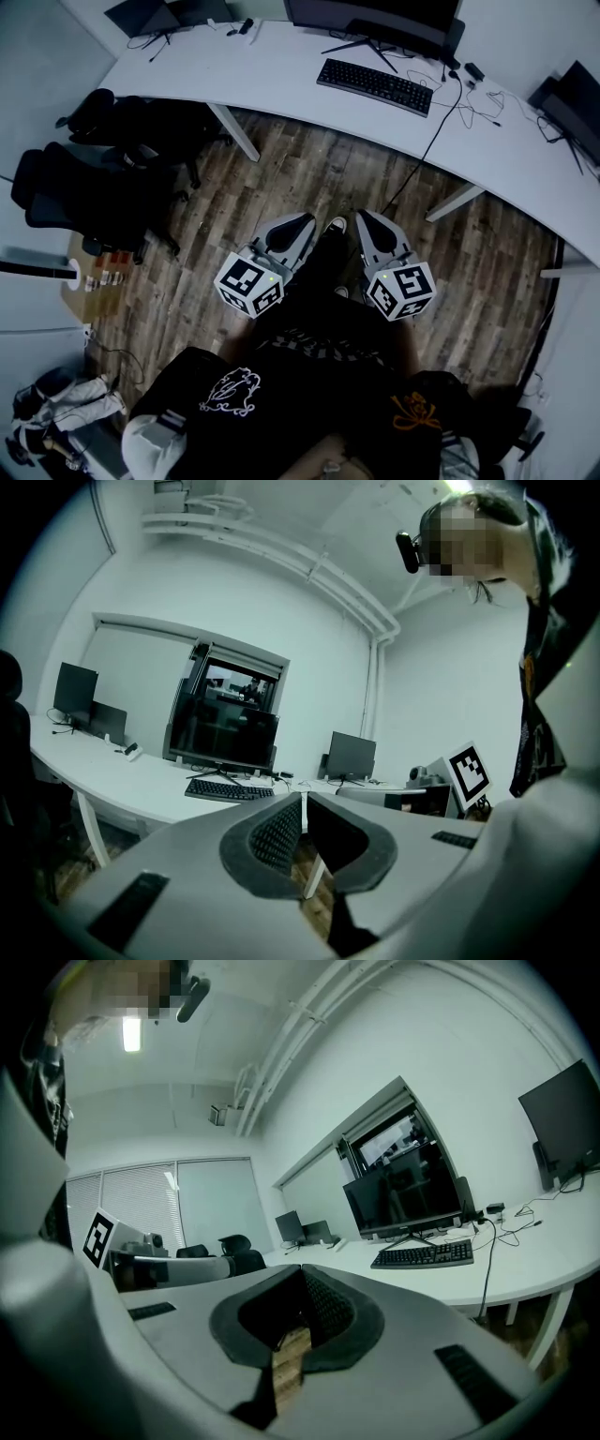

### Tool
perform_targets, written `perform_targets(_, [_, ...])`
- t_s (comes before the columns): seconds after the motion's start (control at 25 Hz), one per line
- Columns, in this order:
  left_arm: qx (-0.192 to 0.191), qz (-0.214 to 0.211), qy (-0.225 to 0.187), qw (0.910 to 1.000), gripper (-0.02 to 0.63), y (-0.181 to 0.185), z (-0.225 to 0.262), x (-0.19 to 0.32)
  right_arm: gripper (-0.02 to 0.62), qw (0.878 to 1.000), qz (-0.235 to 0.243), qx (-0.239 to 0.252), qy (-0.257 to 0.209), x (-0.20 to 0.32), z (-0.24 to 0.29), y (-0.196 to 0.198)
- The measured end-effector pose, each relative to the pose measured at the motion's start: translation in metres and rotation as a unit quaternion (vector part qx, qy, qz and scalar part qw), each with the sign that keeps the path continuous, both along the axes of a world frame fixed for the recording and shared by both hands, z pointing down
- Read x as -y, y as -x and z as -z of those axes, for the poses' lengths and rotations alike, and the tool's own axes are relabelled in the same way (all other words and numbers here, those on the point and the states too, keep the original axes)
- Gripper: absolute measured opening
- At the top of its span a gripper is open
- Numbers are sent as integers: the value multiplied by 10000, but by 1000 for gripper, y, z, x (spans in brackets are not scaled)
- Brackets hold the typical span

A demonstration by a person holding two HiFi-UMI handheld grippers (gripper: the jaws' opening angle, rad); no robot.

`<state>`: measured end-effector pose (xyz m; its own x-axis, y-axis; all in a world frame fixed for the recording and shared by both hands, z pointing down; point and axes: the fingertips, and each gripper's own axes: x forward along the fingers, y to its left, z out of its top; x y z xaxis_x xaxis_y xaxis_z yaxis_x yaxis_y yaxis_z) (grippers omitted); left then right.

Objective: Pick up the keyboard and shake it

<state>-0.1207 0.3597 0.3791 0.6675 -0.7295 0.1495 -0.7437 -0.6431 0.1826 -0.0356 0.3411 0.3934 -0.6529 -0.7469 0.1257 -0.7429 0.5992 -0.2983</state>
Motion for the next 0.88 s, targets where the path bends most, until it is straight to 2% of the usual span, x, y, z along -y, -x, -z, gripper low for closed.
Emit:
perform_targets(0.2, [-55,-193,67,9998,31,-15,-6,41,14,9997,-230,-52,75,35,-8,-22])
perform_targets(0.44, [-89,-331,181,9992,29,-25,-15,115,15,9986,-482,-132,196,109,-16,-40])
perform_targets(0.88, [-86,-441,391,9982,29,-1,-26,272,15,9953,-750,-382,477,252,-20,-35])
